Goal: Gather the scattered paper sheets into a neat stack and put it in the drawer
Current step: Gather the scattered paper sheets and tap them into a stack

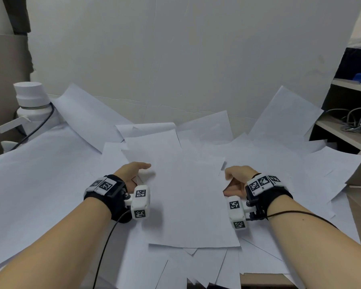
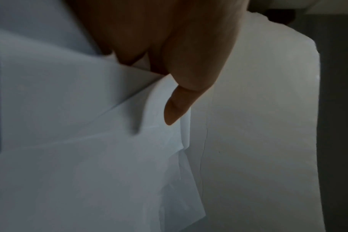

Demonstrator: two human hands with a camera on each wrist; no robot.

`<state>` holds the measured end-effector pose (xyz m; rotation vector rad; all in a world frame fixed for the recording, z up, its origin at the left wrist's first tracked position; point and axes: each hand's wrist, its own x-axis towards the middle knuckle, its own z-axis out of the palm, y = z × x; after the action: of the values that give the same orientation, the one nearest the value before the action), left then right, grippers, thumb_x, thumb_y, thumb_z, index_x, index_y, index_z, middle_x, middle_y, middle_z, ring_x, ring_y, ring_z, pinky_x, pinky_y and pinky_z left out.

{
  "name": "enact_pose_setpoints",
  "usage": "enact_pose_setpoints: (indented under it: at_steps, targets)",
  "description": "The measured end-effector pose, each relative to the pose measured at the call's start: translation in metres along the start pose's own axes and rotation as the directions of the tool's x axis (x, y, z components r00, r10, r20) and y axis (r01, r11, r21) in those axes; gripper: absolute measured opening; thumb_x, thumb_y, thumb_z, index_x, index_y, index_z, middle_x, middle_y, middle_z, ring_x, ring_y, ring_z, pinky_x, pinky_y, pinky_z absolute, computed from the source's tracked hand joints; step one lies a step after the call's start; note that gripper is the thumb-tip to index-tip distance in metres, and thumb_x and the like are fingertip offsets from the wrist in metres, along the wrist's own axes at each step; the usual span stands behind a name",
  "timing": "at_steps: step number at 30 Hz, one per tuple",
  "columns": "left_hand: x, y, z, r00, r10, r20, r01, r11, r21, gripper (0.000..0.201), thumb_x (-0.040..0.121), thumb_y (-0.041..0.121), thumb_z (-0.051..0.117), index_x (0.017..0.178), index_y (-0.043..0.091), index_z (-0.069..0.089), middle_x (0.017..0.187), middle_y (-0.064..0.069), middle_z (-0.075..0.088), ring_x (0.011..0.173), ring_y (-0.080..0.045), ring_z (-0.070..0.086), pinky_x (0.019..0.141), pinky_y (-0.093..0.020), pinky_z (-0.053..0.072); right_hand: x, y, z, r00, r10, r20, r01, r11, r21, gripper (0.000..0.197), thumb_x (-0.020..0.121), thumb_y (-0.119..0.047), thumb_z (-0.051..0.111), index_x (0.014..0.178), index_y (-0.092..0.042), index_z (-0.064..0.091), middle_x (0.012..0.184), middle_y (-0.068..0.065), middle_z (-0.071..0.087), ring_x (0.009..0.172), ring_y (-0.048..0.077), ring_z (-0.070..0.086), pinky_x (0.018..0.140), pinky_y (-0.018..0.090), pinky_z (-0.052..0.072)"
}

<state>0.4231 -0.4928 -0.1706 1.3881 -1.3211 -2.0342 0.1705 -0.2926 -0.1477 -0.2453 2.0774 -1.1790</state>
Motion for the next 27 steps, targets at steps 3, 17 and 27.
enact_pose_setpoints:
  at_steps: [3,17,27]
  targets:
    - [-0.003,0.001,0.005,0.999,0.04,0.007,-0.04,0.996,0.085,0.057,0.084,0.019,0.077,0.132,0.005,0.05,0.126,-0.018,0.057,0.102,-0.04,0.064,0.086,-0.052,0.053,-0.006,0.0,-0.003,0.99,0.03,0.138,-0.019,0.997,-0.079,0.018,0.081,0.004,0.051,0.098,0.005,0.055,0.093,0.034,0.069,0.081,0.045,0.072,0.078,0.051,0.06]
    - [-0.002,-0.007,-0.003,0.973,0.221,0.072,-0.232,0.938,0.258,0.027,0.087,-0.003,0.07,0.114,0.001,0.066,0.104,-0.022,0.074,0.1,-0.042,0.07,0.095,-0.054,0.054,0.005,-0.006,0.003,0.991,-0.081,0.104,0.074,0.995,0.069,0.015,0.089,-0.012,0.064,0.095,0.0,0.059,0.083,0.019,0.057,0.052,0.026,0.053,0.049,0.028,0.046]
    - [0.004,-0.001,-0.013,0.952,0.267,0.15,-0.291,0.942,0.169,0.021,0.094,-0.008,0.06,0.113,0.002,0.063,0.098,-0.017,0.075,0.073,-0.022,0.075,0.058,-0.029,0.058,0.051,-0.029,0.015,0.832,-0.478,-0.281,0.394,0.867,-0.305,0.03,0.08,-0.001,0.057,0.057,-0.011,0.042,0.063,0.013,0.049,0.061,0.028,0.055,0.059,0.043,0.056]
